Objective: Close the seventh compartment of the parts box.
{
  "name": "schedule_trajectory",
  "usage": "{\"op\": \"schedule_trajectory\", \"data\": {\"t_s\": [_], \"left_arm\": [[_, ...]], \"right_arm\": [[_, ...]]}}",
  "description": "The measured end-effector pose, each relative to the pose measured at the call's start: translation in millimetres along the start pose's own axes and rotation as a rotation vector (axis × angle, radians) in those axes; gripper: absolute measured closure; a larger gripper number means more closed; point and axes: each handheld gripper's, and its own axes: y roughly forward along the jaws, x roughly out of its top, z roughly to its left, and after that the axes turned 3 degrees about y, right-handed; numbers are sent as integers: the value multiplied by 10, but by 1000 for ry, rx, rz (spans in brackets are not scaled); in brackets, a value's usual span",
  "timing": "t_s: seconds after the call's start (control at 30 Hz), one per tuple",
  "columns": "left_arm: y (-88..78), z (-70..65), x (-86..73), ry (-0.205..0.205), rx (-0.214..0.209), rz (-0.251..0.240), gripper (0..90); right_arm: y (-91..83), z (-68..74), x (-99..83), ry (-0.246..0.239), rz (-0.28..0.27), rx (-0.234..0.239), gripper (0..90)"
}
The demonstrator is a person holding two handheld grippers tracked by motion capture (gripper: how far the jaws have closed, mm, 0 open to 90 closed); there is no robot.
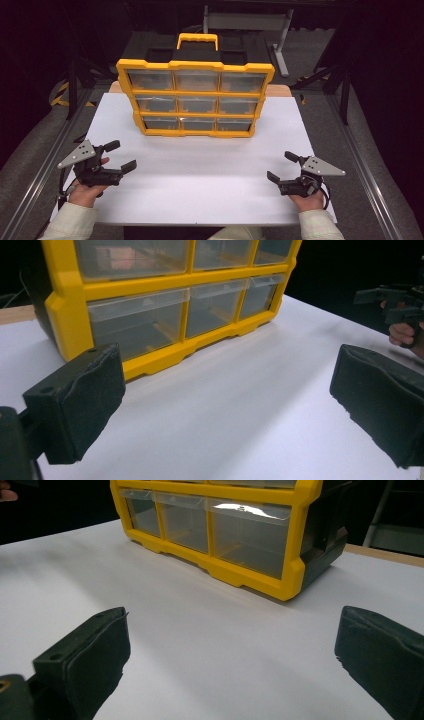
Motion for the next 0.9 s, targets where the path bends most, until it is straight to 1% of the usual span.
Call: {"op": "schedule_trajectory", "data": {"t_s": [0.07, 0.17, 0.2, 0.23, 0.27, 0.3, 0.33, 0.37, 0.4, 0.43, 0.5, 0.57, 0.63, 0.7, 0.77, 0.83, 0.9], "left_arm": [[-34, -2, -61, -1, 6, -7, 15], [-66, 1, -151, -4, 16, -6, 14], [-66, 1, -151, -4, 16, -6, 14], [-75, 0, -181, -1, 21, 1, 14], [-82, -5, -215, 9, 26, 9, 13], [-82, -5, -215, 9, 26, 9, 9], [-82, -12, -245, 24, 27, 14, 8], [-79, -16, -307, 36, 25, 10, 7], [-79, -16, -307, 36, 25, 10, 6], [-71, -17, -364, 30, 14, 3, 5], [-66, -18, -392, 32, 7, -1, 4], [-56, -19, -432, 43, 7, -6, 2], [-52, -7, -465, 58, 32, -11, 2], [-47, 26, -498, 50, 53, -12, 1], [-55, 73, -527, 26, 71, -23, 0], [-64, 97, -532, 7, 74, -27, 0], [-67, 108, -532, 14, 76, -29, 0]], "right_arm": [[10, -4, -4, -3, 6, 4, 5], [12, 3, -1, -26, -8, 1, 1], [12, 3, -1, -26, -8, 1, 1], [5, 6, 1, -38, -14, -5, 1], [-7, 14, 5, -55, -29, -24, 1], [-7, 14, 5, -55, -29, -24, 1], [-23, 11, 3, -74, -67, -32, 1], [-22, 6, -3, -73, -74, -30, 1], [-22, 6, -3, -73, -74, -30, 1], [-9, -7, -16, -69, -75, -22, 1], [-5, -12, -21, -68, -75, -21, 1], [0, -19, -27, -67, -78, -12, 1], [5, -22, -32, -66, -81, -6, 1], [15, -25, -37, -67, -79, 0, 0], [24, -28, -43, -63, -76, 6, 1], [38, -35, -52, -57, -64, 8, 1], [44, -42, -57, -55, -60, 11, 1]]}}
